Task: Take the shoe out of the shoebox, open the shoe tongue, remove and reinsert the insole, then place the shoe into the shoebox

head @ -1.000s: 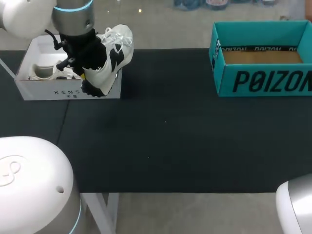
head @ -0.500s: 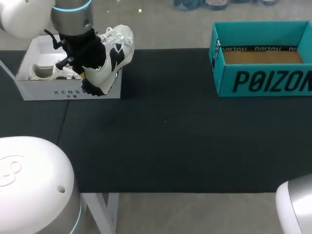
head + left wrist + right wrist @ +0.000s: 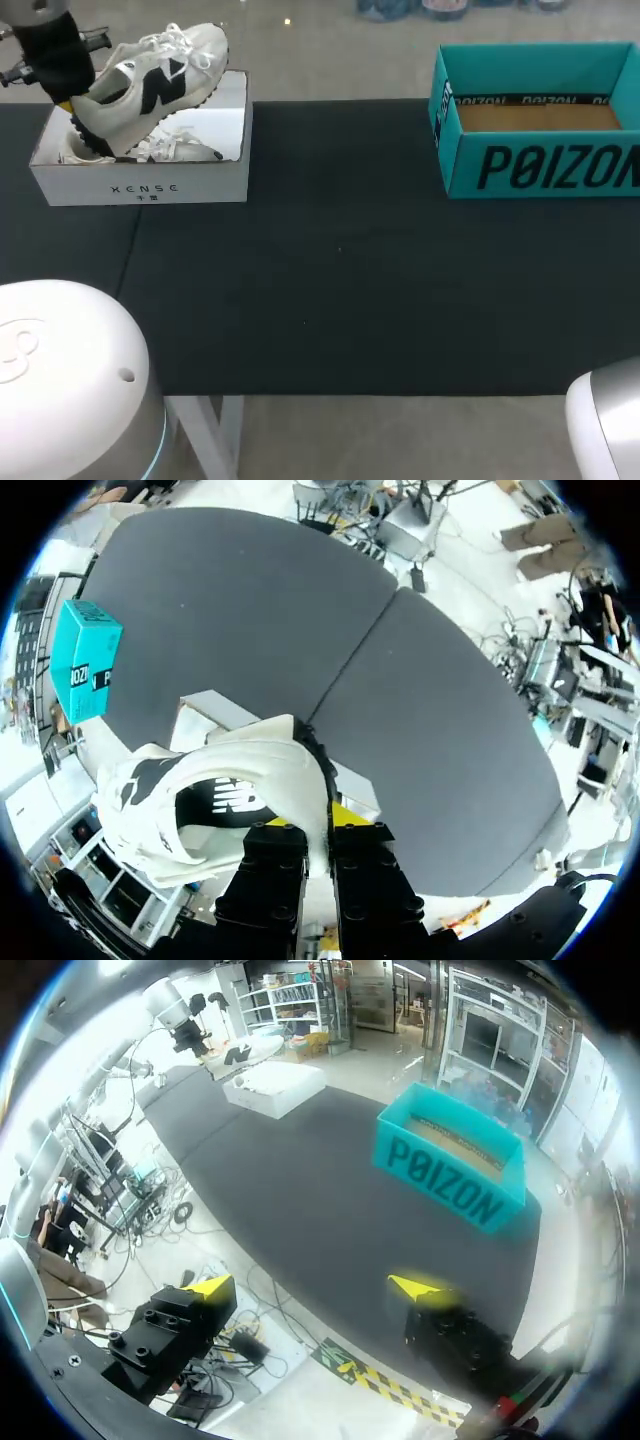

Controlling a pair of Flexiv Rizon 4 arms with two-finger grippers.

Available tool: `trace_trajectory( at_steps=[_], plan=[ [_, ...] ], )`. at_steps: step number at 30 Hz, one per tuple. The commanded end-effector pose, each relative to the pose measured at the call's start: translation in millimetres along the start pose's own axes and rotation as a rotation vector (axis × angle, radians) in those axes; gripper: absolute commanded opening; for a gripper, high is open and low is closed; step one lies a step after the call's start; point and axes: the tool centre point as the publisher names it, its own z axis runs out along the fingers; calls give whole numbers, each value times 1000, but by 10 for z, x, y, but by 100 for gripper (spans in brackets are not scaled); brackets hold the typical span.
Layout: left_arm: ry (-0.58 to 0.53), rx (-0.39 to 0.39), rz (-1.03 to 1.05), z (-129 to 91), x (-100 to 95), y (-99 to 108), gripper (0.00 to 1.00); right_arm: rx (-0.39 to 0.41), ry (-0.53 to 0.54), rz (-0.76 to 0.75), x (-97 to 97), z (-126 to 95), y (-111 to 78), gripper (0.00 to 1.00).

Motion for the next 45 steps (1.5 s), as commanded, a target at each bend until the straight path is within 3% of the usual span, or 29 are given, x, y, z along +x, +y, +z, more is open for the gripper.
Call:
trace_trajectory(
  at_steps=[1,5,17,23,41,45],
  plan=[
    [-99,-29,138,69,214,313,0,7,4,1,-18,-6,33,100],
    [-157,-40,312,104,384,481,0,7,4,1,-18,-6,33,100],
    [-89,5,599,195,635,676,0,7,4,1,-18,-6,33,100],
    [-77,-9,592,214,654,834,0,7,4,1,-18,-6,33,100],
    [-77,-9,592,214,654,834,0,7,4,1,-18,-6,33,100],
    [-51,-46,716,290,592,845,0,7,4,1,-18,-6,33,100]
  ],
)
